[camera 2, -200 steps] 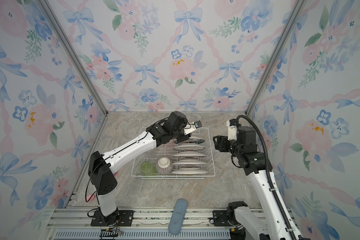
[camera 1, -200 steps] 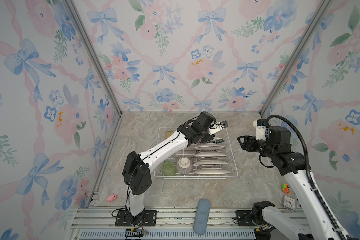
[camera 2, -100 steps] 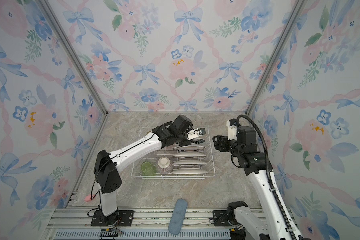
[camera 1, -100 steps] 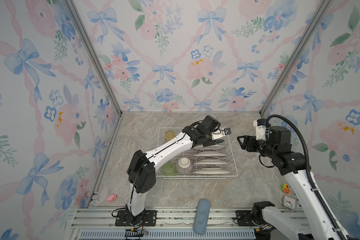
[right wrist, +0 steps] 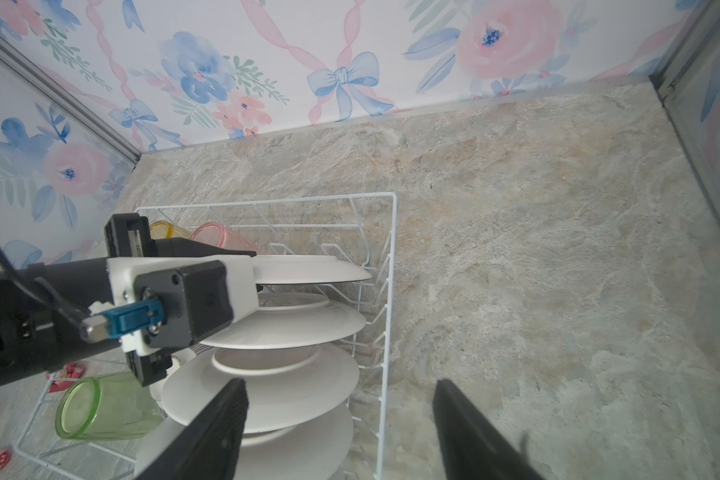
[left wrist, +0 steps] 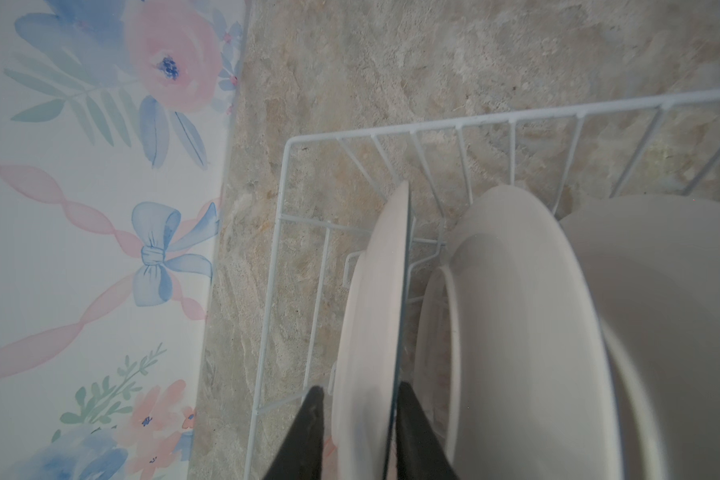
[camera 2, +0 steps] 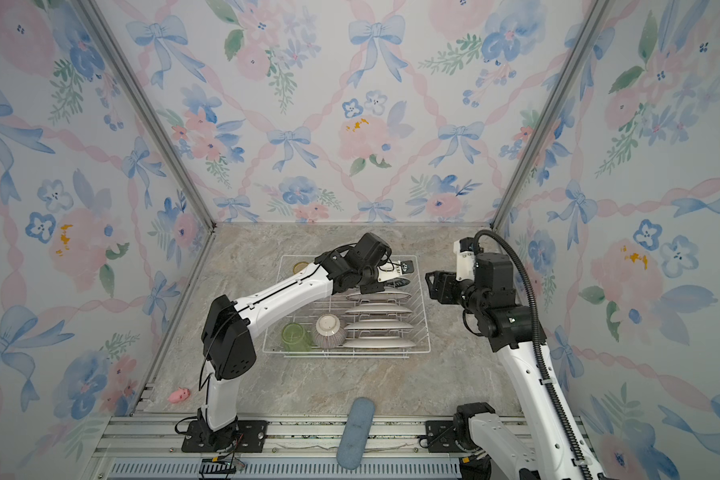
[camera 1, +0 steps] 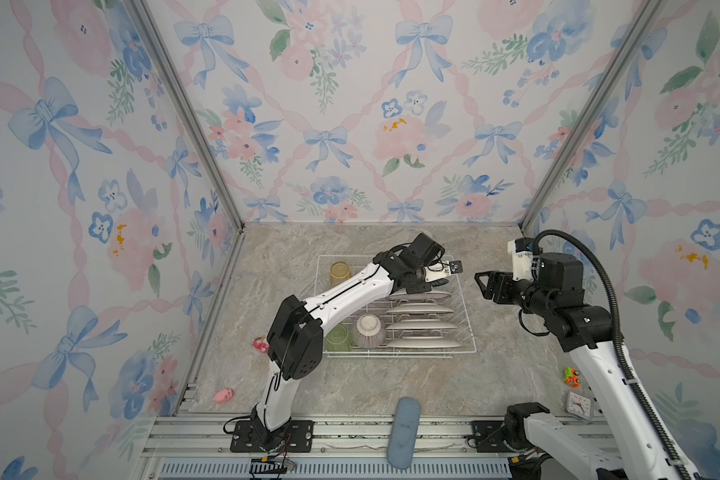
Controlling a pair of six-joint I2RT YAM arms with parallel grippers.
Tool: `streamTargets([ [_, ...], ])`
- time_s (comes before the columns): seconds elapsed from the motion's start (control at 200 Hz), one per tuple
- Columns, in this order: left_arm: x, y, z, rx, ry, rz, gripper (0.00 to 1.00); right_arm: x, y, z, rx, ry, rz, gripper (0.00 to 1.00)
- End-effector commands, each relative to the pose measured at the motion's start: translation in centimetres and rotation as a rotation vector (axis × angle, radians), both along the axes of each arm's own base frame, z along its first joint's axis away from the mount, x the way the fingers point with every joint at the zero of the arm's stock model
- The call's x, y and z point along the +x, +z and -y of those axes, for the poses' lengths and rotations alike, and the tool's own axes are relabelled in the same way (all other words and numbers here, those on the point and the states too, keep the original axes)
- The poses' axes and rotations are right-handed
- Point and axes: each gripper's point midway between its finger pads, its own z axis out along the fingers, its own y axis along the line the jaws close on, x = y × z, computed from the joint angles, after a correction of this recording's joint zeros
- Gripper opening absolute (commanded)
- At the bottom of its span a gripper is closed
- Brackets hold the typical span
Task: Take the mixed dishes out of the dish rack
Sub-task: 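Reach the left gripper to the green-rimmed plate while the right arm rises, then grasp the green-rimmed plate's rim with the left gripper and lift it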
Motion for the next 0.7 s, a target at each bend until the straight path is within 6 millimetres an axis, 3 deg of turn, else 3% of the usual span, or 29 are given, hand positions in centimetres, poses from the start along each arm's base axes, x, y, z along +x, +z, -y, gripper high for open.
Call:
streamTargets([
  [0.0, 0.9, -0.8, -0.6, 0.045, 0.003, 0.004, 0.25, -0.5, -0.1, -0.1, -0.001, 0.001, -0.009, 0.74],
  [0.695, 4.2, -1.5, -1.7, 0.08, 0.026, 0.034, 0.03, -0.9, -0.4, 0.3, -0.025, -0.006, -0.008, 0.75],
])
